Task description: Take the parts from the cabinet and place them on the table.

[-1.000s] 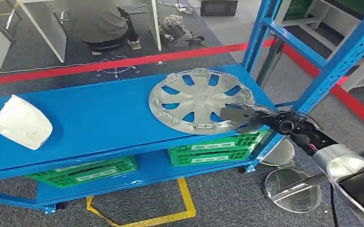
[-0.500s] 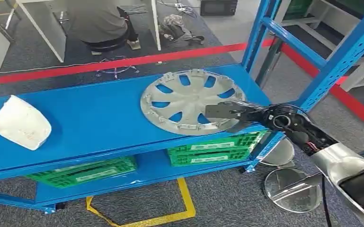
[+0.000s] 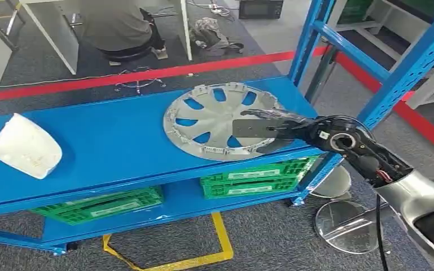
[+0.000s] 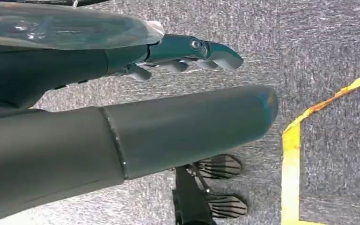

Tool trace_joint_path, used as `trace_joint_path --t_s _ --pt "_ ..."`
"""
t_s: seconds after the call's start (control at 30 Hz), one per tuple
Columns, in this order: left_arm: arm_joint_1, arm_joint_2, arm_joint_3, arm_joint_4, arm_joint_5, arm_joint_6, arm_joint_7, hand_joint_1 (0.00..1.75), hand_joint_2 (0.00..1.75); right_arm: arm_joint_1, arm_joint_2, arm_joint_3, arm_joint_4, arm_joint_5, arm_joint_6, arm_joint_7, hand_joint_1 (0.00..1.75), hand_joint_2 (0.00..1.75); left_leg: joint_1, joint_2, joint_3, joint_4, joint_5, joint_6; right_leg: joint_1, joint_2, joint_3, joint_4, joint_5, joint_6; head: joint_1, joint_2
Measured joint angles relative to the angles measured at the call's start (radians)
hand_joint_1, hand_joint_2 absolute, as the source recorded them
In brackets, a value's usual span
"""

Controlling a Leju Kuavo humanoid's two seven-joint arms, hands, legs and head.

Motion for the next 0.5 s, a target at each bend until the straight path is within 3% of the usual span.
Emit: trace_joint_path --t_s 0.23,0.5 --pt "0.000 0.000 0.000 0.000 -0.009 -0.005 -0.006 0.00 0.00 0.005 -0.016 0.000 -0.046 -0.037 -0.010 0.021 0.00 1.75 0.000 0.000 0.000 0.000 0.000 0.000 0.000 0.000 0.000 0.000 0.000 0.000 0.000 0.000" --pt "-0.005 0.000 0.000 0.000 -0.024 -0.003 0.004 0.00 0.00 -0.030 -0.026 0.003 0.096 0.041 -0.078 -0.117 0.00 1.75 0.000 0.000 0.000 0.000 0.000 0.000 0.000 0.000 0.000 0.000 0.000 0.000 -0.001 0.000"
